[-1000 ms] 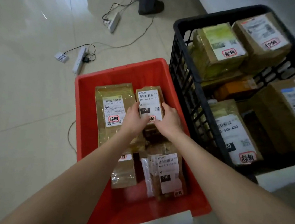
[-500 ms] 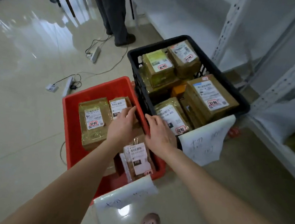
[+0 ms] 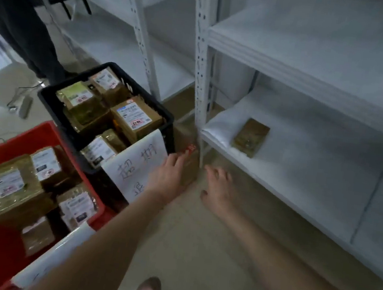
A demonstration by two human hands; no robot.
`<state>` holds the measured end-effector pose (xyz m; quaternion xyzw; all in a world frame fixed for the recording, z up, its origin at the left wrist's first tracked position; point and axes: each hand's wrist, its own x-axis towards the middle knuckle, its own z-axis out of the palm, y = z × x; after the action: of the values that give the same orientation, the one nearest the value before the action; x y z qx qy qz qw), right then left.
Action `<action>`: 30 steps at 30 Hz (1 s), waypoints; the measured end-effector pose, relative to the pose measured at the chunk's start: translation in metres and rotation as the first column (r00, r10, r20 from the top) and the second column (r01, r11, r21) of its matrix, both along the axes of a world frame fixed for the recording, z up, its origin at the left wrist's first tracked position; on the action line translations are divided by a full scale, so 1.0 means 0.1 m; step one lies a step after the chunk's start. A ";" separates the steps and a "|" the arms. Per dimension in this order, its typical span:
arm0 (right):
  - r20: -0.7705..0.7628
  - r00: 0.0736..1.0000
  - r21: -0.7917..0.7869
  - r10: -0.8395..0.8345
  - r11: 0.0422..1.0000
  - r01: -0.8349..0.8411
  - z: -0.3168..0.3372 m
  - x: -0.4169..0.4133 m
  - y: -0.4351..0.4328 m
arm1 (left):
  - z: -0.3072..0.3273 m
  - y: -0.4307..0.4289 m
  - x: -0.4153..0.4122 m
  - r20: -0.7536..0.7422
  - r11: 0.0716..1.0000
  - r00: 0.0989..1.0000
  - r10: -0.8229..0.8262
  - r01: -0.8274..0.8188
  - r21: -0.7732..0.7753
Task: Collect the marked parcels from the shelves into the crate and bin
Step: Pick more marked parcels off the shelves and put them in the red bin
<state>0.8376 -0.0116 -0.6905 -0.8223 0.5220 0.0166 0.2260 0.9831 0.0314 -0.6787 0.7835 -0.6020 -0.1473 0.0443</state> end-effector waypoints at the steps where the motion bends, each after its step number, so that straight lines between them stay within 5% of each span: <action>1: -0.024 0.999 0.003 -0.035 0.999 0.035 -0.04 -0.23 -0.05 | -0.06 -0.10 -0.20 -0.007 0.999 0.999 -0.038 0.038 0.013; 13: -0.073 0.936 0.111 -0.345 0.930 0.351 -0.71 -1.36 -0.81 | -0.80 -1.32 -1.13 -0.064 0.950 0.956 -0.287 0.292 0.109; 18: 0.076 0.799 0.272 -0.597 0.783 0.559 -1.10 -1.19 -1.46 | -1.21 -2.09 -0.95 -0.154 0.964 0.956 -0.250 0.261 0.054; 30: 0.457 0.514 0.599 -0.726 0.678 0.425 -1.50 -0.81 -2.48 | -1.92 -3.22 -0.81 -0.495 0.995 0.869 0.001 0.046 0.084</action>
<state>0.7565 -0.2599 -0.8400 -0.4741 0.6371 -0.2454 0.5559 0.9020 -0.2906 -0.8708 0.7138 -0.5721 -0.3714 0.1587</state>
